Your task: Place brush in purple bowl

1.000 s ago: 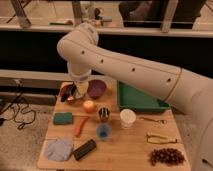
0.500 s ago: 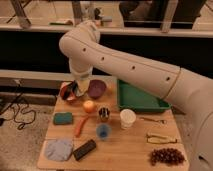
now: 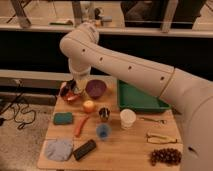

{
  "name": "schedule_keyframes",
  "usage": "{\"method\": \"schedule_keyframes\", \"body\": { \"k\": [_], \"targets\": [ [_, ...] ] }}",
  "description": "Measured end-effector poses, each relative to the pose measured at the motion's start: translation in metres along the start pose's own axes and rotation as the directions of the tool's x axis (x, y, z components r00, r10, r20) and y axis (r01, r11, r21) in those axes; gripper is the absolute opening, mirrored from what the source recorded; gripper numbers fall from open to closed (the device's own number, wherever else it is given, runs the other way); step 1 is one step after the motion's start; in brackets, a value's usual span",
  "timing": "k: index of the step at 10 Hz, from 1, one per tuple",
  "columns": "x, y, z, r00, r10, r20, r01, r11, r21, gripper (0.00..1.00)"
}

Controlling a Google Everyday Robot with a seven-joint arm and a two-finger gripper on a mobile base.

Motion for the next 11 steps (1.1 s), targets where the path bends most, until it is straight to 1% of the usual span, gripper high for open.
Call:
{"method": "schedule_keyframes", "body": {
  "k": [2, 4, 5, 6, 7, 8, 11],
  "targets": [
    [0.012, -0.018, 0.007, 0.999, 0.044, 0.005, -0.044, 0.999, 0.023, 0.00],
    [0.023, -0.041, 0.017, 0.994, 0.103, 0.021, -0.104, 0.994, 0.046, 0.00],
    [0.030, -0.048, 0.020, 0.991, 0.134, 0.029, -0.136, 0.989, 0.050, 0.00],
    [0.035, -0.050, 0.024, 0.987, 0.160, 0.034, -0.162, 0.986, 0.050, 0.00],
    [0.044, -0.051, 0.035, 0.976, 0.211, 0.047, -0.212, 0.976, 0.037, 0.00],
    [0.047, -0.051, 0.040, 0.973, 0.226, 0.049, -0.227, 0.973, 0.031, 0.00],
    [0.049, -0.049, 0.041, 0.971, 0.233, 0.053, -0.234, 0.972, 0.027, 0.00]
  ]
}}
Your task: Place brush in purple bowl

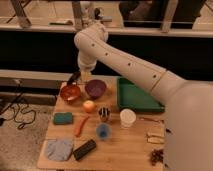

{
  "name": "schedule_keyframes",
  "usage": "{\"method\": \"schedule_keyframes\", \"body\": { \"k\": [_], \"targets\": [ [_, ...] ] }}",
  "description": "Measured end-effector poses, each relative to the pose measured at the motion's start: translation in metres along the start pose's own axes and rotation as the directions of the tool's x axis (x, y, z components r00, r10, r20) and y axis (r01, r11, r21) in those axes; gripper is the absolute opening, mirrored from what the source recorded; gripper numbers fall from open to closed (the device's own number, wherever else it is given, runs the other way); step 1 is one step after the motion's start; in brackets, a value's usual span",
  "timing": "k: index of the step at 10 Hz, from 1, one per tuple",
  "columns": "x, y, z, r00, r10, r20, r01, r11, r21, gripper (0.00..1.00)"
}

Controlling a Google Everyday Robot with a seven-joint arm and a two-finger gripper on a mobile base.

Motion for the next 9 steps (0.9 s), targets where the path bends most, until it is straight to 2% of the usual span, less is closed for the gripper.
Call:
{"method": "schedule_keyframes", "body": {
  "k": [3, 6, 9],
  "targets": [
    [-0.001, 0.000, 0.000, 1.000, 0.001, 0.002, -0.001, 1.000, 0.001, 0.00],
    [-0.006, -0.014, 0.015, 0.996, 0.060, 0.069, -0.061, 0.998, 0.000, 0.00],
    [-0.007, -0.025, 0.025, 0.990, 0.100, 0.097, -0.100, 0.995, 0.001, 0.00]
  ]
}}
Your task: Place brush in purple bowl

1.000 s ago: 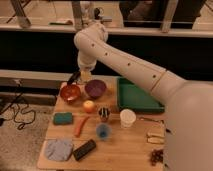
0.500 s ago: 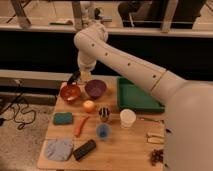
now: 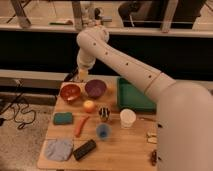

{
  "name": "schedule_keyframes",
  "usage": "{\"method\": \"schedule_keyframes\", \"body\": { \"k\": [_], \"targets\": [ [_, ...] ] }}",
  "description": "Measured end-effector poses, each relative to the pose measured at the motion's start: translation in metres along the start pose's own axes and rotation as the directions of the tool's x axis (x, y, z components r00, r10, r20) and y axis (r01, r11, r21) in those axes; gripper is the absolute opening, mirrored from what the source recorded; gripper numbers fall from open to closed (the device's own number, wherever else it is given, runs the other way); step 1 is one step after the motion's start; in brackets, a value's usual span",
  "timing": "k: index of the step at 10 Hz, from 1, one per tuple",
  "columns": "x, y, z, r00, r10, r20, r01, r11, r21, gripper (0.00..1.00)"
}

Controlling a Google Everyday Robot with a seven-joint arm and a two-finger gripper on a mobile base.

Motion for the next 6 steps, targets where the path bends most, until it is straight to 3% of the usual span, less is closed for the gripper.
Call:
{"method": "schedule_keyframes", "body": {
  "k": [3, 6],
  "targets": [
    [0.015, -0.017, 0.014, 0.997, 0.074, 0.006, -0.074, 0.997, 0.000, 0.00],
    [0.055, -0.020, 0.020, 0.989, 0.148, -0.025, -0.148, 0.989, 0.004, 0.00]
  ]
}}
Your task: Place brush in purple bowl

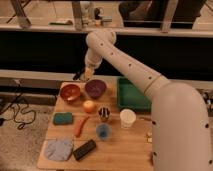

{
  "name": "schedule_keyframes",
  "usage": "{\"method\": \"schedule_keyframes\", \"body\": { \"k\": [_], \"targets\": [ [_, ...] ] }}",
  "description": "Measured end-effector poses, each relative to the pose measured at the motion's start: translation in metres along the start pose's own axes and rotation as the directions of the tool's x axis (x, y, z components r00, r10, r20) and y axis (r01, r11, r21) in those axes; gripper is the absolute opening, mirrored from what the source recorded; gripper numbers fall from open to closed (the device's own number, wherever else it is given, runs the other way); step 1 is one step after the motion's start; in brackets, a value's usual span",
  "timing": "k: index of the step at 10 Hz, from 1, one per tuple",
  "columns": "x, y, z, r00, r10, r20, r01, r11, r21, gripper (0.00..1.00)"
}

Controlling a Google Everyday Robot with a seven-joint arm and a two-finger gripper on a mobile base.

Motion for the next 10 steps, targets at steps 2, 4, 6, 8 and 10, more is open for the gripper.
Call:
{"method": "schedule_keyframes", "body": {
  "k": [2, 4, 6, 8, 10],
  "targets": [
    [0.013, 0.002, 0.005, 1.000, 0.023, -0.018, -0.023, 1.000, -0.006, 0.00],
    [0.022, 0.008, 0.013, 0.999, 0.027, -0.029, -0.028, 0.999, -0.028, 0.00],
    [0.018, 0.014, 0.021, 1.000, 0.012, -0.026, -0.013, 0.999, -0.050, 0.00],
    [0.020, 0.013, 0.020, 1.000, 0.015, -0.026, -0.016, 0.999, -0.049, 0.00],
    [0.020, 0.014, 0.021, 1.000, 0.014, -0.026, -0.015, 0.999, -0.049, 0.00]
  ]
}}
